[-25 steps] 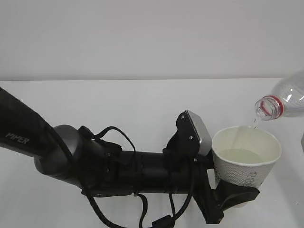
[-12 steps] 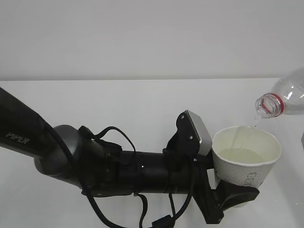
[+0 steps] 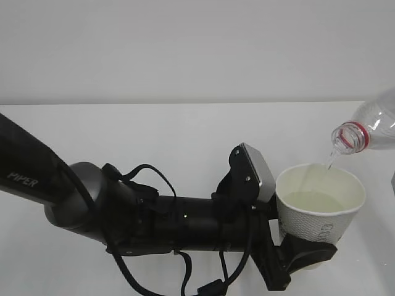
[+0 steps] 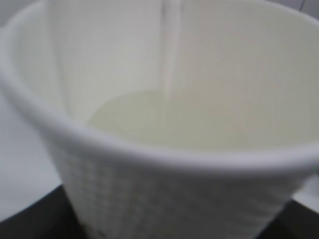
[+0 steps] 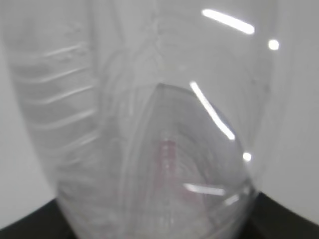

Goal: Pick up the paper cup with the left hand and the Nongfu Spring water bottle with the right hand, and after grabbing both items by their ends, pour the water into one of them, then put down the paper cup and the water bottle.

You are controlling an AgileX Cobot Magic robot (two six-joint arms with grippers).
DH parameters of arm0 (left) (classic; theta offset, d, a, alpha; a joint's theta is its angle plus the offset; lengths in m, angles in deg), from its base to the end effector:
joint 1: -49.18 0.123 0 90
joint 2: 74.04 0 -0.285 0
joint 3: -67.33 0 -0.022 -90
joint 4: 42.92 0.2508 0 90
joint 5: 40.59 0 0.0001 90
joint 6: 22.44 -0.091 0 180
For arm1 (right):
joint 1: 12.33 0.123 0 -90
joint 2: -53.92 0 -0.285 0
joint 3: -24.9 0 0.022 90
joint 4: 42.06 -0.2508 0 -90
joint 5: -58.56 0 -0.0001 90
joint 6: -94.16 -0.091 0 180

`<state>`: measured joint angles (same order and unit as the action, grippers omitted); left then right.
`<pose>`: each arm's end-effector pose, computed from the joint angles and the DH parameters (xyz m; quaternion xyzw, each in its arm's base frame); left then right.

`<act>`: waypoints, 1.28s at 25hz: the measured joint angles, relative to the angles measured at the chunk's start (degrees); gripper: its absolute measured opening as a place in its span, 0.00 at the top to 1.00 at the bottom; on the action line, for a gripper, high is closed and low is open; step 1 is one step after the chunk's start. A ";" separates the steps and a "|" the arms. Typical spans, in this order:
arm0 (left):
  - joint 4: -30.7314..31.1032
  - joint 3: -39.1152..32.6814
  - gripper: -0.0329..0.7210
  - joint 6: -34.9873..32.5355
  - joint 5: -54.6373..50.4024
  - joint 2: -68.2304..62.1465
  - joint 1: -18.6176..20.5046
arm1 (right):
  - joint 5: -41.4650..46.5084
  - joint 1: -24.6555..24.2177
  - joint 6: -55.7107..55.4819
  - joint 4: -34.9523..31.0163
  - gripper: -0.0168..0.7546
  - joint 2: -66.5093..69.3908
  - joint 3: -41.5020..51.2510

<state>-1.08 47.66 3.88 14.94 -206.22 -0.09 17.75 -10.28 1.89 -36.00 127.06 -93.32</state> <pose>0.2248 -0.3378 0.1043 0.4784 0.6130 -0.4486 0.4406 0.2006 0.0135 0.2274 -0.5533 0.4806 -0.4640 0.4975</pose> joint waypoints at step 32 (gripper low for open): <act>0.00 0.00 0.25 0.00 0.00 0.00 0.00 | -0.07 0.00 0.78 0.00 0.44 0.00 0.00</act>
<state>-1.08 47.66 3.88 14.94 -206.22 -0.09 17.68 -10.28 2.67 -36.00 127.06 -93.32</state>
